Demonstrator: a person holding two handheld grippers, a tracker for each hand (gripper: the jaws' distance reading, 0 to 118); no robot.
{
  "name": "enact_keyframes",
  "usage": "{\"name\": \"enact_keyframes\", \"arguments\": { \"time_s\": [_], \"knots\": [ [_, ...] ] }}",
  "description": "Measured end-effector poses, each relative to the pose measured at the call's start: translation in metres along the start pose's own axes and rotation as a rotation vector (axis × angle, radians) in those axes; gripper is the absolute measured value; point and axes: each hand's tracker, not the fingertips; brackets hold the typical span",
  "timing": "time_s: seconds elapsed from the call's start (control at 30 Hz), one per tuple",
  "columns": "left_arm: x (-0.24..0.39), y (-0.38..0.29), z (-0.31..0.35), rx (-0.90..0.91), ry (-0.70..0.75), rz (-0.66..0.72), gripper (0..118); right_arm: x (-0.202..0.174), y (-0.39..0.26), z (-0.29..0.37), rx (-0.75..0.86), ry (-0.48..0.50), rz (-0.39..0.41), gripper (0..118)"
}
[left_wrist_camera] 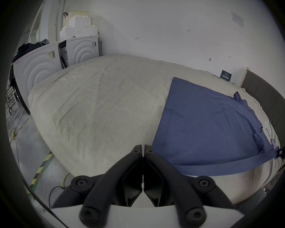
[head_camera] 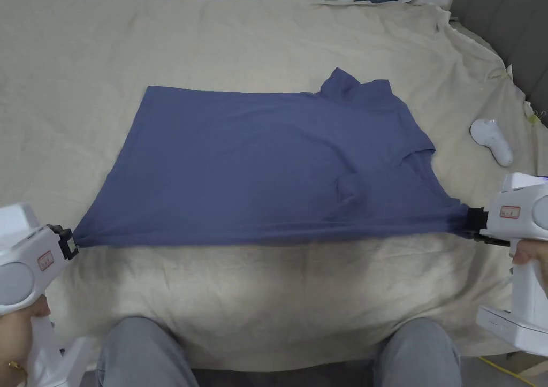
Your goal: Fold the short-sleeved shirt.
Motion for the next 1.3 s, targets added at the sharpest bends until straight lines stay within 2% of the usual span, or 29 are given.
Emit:
{"name": "enact_keyframes", "arguments": {
  "time_s": [0.1, 0.33, 0.37, 0.4, 0.43, 0.47, 0.5, 0.53, 0.57, 0.67, 0.77, 0.87, 1.07, 1.13, 1.27, 1.3],
  "knots": [
    [0.000, -0.016, 0.002, -0.019, 0.020, -0.022, 0, 0.004, -0.016, -0.004, -0.023, -0.011, 0.025, 1],
    [-0.003, -0.036, 0.005, -0.050, 0.033, -0.015, 0, 0.014, -0.036, -0.014, -0.057, 0.007, 0.003, 1],
    [-0.003, -0.036, 0.008, -0.045, 0.033, -0.009, 7, 0.014, -0.037, -0.012, -0.048, 0.014, 0.005, 4],
    [-0.004, -0.034, 0.011, -0.039, 0.042, -0.001, 19, 0.014, -0.037, -0.010, -0.043, 0.015, 0.007, 12],
    [-0.006, -0.032, 0.013, -0.023, 0.080, 0.009, 37, 0.016, -0.037, -0.007, -0.045, 0.004, 0.007, 30],
    [-0.009, -0.028, 0.013, -0.023, 0.075, 0.013, 69, 0.020, -0.036, -0.004, -0.048, 0.007, 0.009, 64],
    [-0.013, -0.022, 0.014, -0.028, 0.080, 0.014, 89, 0.024, -0.034, 0.000, -0.053, 0.007, 0.012, 86],
    [-0.016, -0.016, 0.016, -0.035, 0.118, 0.013, 105, 0.026, -0.033, 0.007, -0.044, -0.006, 0.013, 96],
    [-0.019, -0.010, 0.019, -0.008, 0.156, 0.011, 114, 0.028, -0.031, 0.015, 0.003, -0.017, 0.015, 97],
    [-0.025, 0.015, 0.031, 0.071, 0.125, 0.048, 115, 0.031, -0.016, 0.040, 0.075, -0.040, 0.012, 97],
    [-0.016, 0.038, 0.048, 0.182, 0.073, 0.092, 115, 0.023, -0.007, 0.073, 0.229, -0.040, 0.015, 97],
    [0.008, 0.049, 0.062, 0.300, 0.042, 0.036, 118, 0.008, -0.006, 0.101, 0.358, -0.009, 0.041, 97],
    [0.059, 0.044, 0.079, 0.381, -0.063, -0.089, 118, -0.033, -0.033, 0.136, 0.640, 0.032, 0.152, 97],
    [0.072, 0.035, 0.083, 0.417, -0.078, -0.138, 118, -0.043, -0.043, 0.136, 0.670, 0.033, 0.178, 97],
    [0.085, 0.019, 0.087, 0.433, -0.093, -0.193, 111, -0.051, -0.055, 0.130, 0.657, 0.063, 0.140, 96],
    [0.086, 0.016, 0.087, 0.426, -0.117, -0.192, 103, -0.053, -0.057, 0.128, 0.656, 0.067, 0.127, 96]
  ]
}}
